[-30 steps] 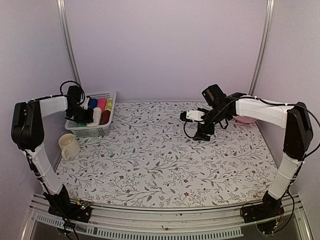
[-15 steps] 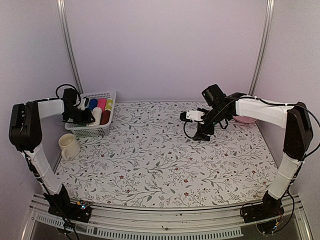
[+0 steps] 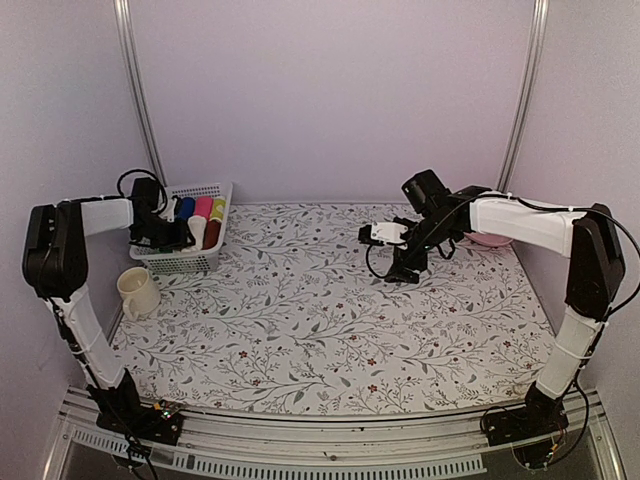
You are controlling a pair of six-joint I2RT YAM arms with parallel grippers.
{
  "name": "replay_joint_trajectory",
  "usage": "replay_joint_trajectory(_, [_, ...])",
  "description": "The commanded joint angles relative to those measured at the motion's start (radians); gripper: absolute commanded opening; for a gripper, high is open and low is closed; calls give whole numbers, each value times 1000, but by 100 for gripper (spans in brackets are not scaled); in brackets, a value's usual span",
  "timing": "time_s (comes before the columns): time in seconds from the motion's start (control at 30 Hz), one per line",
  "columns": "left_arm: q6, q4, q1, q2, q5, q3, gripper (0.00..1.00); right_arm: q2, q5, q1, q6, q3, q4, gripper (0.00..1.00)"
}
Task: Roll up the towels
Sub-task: Place the towel in the bin.
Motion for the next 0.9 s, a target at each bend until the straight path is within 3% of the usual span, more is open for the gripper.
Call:
replay_joint_trajectory(0.0, [12,-6,-11,36,18,20,37,16,-3,9,1,-8,3,99])
replay_joint_trajectory(0.23, [-6,44,5,7,143,-4,1,15,-4,8,1,-7,2,99])
replay_joint_trajectory(0.53, [-50,140,43,-13,391,-49,0,12,-7,9,2,-7,2,99])
replay_joint_trajectory(0.87, [-79,202,58,-11,545,-72,0,16,-6,9,2,-5,2,99])
